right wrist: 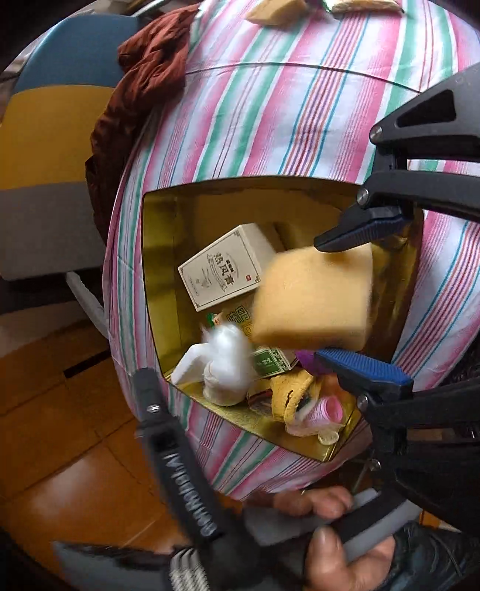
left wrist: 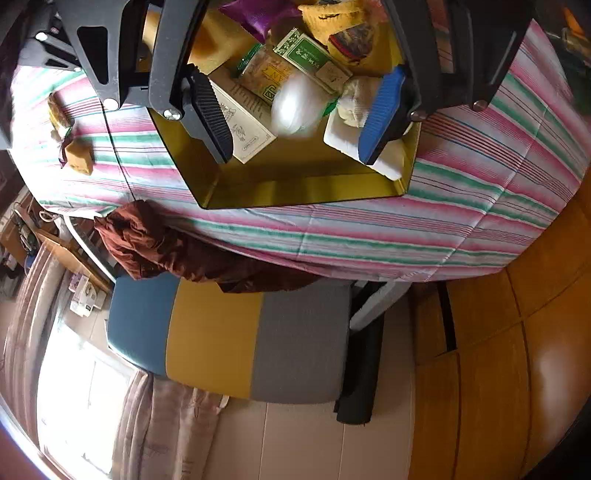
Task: Organize objects
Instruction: 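Carry the plastic bundle and yellow sponge into the tray and open both tools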
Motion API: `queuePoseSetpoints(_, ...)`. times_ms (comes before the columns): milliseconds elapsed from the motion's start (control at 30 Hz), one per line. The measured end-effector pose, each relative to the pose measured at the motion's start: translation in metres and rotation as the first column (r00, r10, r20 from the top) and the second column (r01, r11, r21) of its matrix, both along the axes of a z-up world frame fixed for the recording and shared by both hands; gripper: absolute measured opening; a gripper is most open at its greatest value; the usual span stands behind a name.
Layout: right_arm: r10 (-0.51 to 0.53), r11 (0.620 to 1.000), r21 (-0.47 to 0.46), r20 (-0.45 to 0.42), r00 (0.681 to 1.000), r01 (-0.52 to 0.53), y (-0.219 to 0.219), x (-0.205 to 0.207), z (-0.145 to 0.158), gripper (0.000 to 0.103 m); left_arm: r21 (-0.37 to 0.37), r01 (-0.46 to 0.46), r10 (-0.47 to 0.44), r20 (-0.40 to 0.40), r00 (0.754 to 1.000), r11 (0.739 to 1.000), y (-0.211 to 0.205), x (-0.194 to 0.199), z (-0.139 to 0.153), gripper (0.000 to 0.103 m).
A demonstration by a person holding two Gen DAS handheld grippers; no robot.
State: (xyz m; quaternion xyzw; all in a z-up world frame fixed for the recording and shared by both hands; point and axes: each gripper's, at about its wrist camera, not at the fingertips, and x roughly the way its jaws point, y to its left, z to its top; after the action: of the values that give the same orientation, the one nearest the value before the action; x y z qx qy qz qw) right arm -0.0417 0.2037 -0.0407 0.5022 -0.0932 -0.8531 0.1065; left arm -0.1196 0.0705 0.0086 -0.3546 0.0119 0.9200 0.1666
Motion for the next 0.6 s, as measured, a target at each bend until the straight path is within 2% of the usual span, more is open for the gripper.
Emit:
queuePoseSetpoints(333,-0.048,0.998,0.035,-0.051,0.998,0.050,0.007,0.021,0.007,0.055,0.009,-0.002,0.003,-0.056,0.998,1.000,-0.002,0.043,0.011,0.077)
queuePoseSetpoints(600,-0.080,0.991,0.096,-0.114,0.990,0.091,0.008,0.036,0.018,0.055,0.019,0.000,0.001,-0.053,0.999,1.000,-0.002,0.073,0.010,0.078)
